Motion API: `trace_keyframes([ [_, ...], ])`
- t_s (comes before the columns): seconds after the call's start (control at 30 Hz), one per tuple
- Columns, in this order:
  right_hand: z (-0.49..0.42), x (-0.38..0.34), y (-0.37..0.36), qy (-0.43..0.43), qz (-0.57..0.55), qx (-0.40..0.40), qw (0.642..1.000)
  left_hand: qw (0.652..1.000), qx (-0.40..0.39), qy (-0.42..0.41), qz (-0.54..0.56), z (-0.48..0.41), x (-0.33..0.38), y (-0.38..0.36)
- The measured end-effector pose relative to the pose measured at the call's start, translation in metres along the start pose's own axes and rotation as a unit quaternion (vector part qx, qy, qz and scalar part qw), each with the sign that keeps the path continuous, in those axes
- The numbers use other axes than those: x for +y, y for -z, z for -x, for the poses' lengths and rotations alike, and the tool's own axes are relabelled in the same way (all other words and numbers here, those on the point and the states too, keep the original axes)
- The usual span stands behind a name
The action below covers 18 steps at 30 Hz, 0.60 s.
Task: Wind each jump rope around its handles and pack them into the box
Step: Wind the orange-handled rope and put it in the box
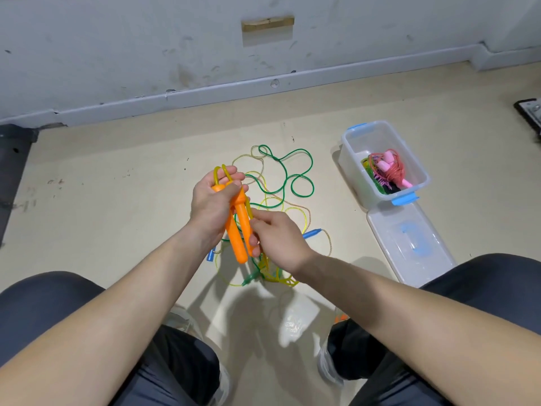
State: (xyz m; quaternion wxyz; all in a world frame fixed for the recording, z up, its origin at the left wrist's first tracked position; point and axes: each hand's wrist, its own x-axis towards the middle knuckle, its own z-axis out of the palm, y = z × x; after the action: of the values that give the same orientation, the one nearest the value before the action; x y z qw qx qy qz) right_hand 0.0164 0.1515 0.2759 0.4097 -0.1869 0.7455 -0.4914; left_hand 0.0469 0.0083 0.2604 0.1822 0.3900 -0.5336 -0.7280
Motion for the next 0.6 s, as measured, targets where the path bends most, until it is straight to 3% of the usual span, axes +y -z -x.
trace_keyframes([
  [0.1,0.003,-0.001,-0.007,0.007,-0.059,-0.012,0.998,0.998,0.037,-0.037,-0.017,0.003,-0.006,-0.006],
  [0.27,0.008,0.013,-0.030,0.073,0.003,0.054,0.996,0.993,0.097,-0.061,0.009,0.014,-0.011,-0.025],
  [0.47,0.018,0.010,-0.032,0.116,-0.017,0.139,0.983,0.998,0.047,-0.031,0.032,0.011,-0.010,-0.029],
  [0.6,0.021,0.010,-0.031,0.097,-0.057,0.135,0.984,0.999,0.028,-0.021,0.019,0.010,-0.010,-0.027],
])
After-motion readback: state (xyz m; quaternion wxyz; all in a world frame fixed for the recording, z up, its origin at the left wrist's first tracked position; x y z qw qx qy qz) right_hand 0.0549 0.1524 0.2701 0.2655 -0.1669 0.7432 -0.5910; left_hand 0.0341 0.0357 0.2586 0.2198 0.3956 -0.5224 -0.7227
